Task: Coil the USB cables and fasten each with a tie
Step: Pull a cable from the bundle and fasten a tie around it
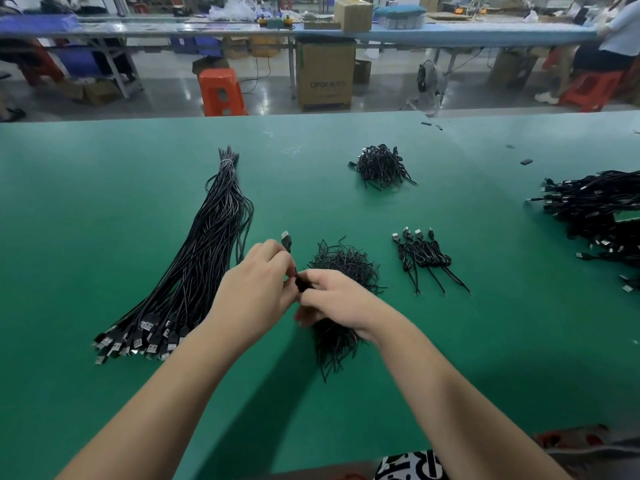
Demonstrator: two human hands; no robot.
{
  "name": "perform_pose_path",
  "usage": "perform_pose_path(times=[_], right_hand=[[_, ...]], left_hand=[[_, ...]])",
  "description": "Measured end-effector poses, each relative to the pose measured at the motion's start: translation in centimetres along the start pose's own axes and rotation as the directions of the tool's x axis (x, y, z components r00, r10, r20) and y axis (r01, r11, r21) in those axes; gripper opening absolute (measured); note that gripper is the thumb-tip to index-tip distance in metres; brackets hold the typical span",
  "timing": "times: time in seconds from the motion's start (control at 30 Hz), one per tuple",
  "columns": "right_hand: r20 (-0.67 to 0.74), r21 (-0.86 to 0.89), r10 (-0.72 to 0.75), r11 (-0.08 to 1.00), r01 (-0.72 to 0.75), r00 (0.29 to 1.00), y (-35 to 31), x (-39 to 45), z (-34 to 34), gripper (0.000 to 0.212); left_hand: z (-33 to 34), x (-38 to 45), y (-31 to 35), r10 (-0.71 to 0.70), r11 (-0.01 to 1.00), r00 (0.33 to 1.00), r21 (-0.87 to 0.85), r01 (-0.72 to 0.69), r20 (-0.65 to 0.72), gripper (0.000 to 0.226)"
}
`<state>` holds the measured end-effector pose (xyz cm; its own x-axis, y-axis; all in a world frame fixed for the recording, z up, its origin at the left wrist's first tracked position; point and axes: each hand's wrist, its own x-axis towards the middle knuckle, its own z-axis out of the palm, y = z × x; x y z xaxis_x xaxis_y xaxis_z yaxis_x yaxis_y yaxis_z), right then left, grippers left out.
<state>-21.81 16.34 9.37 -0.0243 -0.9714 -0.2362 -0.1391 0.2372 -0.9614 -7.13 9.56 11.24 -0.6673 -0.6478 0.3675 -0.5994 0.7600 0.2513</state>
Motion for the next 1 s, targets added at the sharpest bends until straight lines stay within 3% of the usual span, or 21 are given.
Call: perform_pose_path(times=[0.03,0.1,0.3,0.6,0.83,1.0], right_hand=[[0.04,0.156,0.022,0.987,-0.028,0.999,-0.2,-0.1,-0.4,0.018],[0.047,0.305,0.033,0.951,-0.046,0.998,-0.5,-0.1,-1.2,0.019],[-0.028,0.423,0.009,0.906,0.004,1.0,-0.2,0.1,-1.2,0.017],[-0.056,0.386,0.014,0.922,0.009,0.998,-0.1,-0.1,-0.2,0.026],[-0.076,0.403,0.035,0.915,-0.002,0.997,0.1,-0.2,0.0,0.025],[-0.07,0.482,0.057,0.876,-0.016,0.996,0.6,-0.1,-0.2,0.019]], left_hand=[[-0.2,-0.1,-0.1,0.018,1.0,1.0,-0.015,-0.019,-0.024,0.013],[-0.5,-0.2,-0.2,0.024,0.998,0.997,-0.063,-0.029,-0.066,0.014],[-0.7,-0.3,0.3,-0.009,0.984,0.995,-0.177,-0.01,-0.104,0.007],[-0.9,-0.6,0.7,0.137,0.99,0.979,-0.023,-0.142,-0.154,0.007],[-0.7,-0.5,0.4,0.043,0.998,0.997,-0.033,-0.045,-0.061,0.006],[-0.8,-0.6,0.7,0.076,0.997,0.996,-0.01,-0.077,-0.053,0.01]])
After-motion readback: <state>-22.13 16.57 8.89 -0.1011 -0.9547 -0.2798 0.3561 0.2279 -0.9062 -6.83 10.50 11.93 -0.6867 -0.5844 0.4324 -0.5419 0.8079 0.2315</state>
